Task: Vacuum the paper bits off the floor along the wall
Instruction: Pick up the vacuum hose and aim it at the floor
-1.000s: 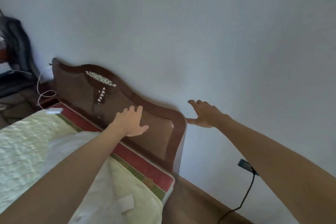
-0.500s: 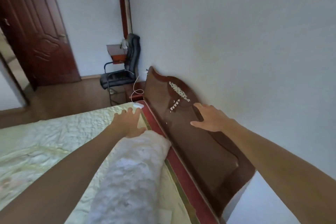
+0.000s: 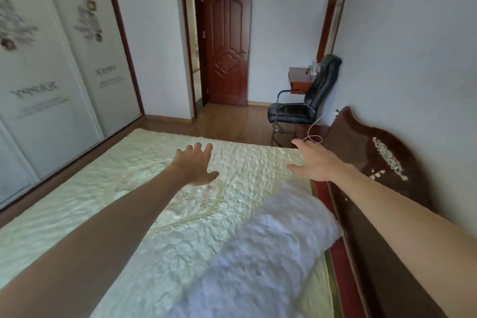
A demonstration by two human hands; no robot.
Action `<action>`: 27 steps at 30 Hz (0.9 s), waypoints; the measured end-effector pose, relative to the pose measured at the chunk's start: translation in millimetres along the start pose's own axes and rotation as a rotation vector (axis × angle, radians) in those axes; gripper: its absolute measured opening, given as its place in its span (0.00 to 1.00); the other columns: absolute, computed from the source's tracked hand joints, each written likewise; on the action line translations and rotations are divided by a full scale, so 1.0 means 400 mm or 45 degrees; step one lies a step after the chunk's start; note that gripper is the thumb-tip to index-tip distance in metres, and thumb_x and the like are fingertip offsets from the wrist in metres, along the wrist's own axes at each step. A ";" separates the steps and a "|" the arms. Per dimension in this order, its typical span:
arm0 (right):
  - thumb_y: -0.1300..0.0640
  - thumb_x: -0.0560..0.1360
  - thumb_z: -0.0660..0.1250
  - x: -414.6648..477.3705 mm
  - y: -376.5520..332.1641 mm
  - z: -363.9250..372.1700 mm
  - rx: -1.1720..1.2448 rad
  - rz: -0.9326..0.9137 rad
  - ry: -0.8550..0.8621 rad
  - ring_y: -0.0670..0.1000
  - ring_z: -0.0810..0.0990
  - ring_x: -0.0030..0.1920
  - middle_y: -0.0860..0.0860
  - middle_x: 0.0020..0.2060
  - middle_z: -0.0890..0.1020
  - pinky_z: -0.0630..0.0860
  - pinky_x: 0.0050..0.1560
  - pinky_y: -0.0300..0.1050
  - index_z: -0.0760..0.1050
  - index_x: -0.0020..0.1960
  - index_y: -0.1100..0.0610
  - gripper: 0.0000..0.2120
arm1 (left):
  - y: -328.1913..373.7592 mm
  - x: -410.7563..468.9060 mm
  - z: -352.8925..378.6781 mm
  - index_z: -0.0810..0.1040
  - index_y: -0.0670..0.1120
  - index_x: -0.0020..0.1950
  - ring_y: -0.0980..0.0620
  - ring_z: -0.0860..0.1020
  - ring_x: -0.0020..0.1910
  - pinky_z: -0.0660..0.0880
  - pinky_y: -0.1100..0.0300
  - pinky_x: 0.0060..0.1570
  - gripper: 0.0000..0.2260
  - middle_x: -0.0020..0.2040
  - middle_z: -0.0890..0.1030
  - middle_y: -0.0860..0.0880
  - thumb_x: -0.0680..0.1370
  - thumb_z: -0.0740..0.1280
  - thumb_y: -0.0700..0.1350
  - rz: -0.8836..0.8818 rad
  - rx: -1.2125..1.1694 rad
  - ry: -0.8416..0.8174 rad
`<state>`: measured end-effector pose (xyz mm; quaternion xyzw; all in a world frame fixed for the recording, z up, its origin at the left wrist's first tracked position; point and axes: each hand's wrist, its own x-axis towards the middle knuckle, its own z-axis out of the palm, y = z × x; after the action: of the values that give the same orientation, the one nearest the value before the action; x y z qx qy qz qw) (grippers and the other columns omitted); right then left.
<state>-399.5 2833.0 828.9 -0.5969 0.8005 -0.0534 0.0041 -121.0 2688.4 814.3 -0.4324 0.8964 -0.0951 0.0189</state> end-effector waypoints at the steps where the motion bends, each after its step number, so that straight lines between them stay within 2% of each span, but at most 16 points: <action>1: 0.36 0.75 0.64 0.024 -0.049 0.001 -0.005 -0.051 0.000 0.59 0.70 0.68 0.57 0.68 0.70 0.72 0.62 0.60 0.54 0.77 0.53 0.39 | -0.049 -0.028 0.003 0.57 0.45 0.74 0.39 0.72 0.64 0.71 0.43 0.60 0.36 0.67 0.70 0.41 0.76 0.62 0.65 -0.051 -0.004 -0.003; 12: 0.36 0.76 0.63 0.135 -0.671 0.057 -0.027 -0.562 -0.008 0.58 0.71 0.64 0.56 0.64 0.72 0.74 0.58 0.57 0.57 0.75 0.55 0.37 | -0.538 -0.416 0.084 0.56 0.45 0.75 0.38 0.71 0.68 0.70 0.40 0.62 0.36 0.70 0.68 0.40 0.76 0.62 0.65 -0.504 -0.018 -0.066; 16: 0.36 0.76 0.62 0.112 -0.885 0.081 -0.048 -0.675 -0.016 0.58 0.71 0.63 0.56 0.65 0.71 0.74 0.57 0.57 0.55 0.76 0.54 0.37 | -0.688 -0.564 0.101 0.57 0.45 0.74 0.39 0.72 0.66 0.73 0.42 0.60 0.36 0.69 0.69 0.41 0.76 0.62 0.66 -0.617 -0.001 -0.072; 19: 0.36 0.76 0.63 0.092 -1.031 0.094 -0.040 -0.732 -0.020 0.58 0.71 0.63 0.56 0.65 0.71 0.73 0.57 0.58 0.57 0.74 0.53 0.35 | -0.781 -0.669 0.112 0.58 0.45 0.74 0.40 0.72 0.65 0.72 0.43 0.58 0.36 0.68 0.69 0.42 0.76 0.62 0.66 -0.672 0.008 -0.075; 27: 0.36 0.75 0.64 0.034 -1.354 0.136 -0.001 -0.882 -0.036 0.58 0.70 0.64 0.56 0.66 0.71 0.74 0.56 0.58 0.57 0.73 0.51 0.34 | -0.958 -0.914 0.163 0.56 0.46 0.76 0.39 0.72 0.65 0.73 0.43 0.58 0.36 0.69 0.69 0.42 0.76 0.61 0.66 -0.823 -0.008 -0.127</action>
<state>117.9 2663.1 824.4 -0.8340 0.5501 -0.0430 -0.0032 410.6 2730.1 804.2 -0.6987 0.7111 -0.0720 0.0302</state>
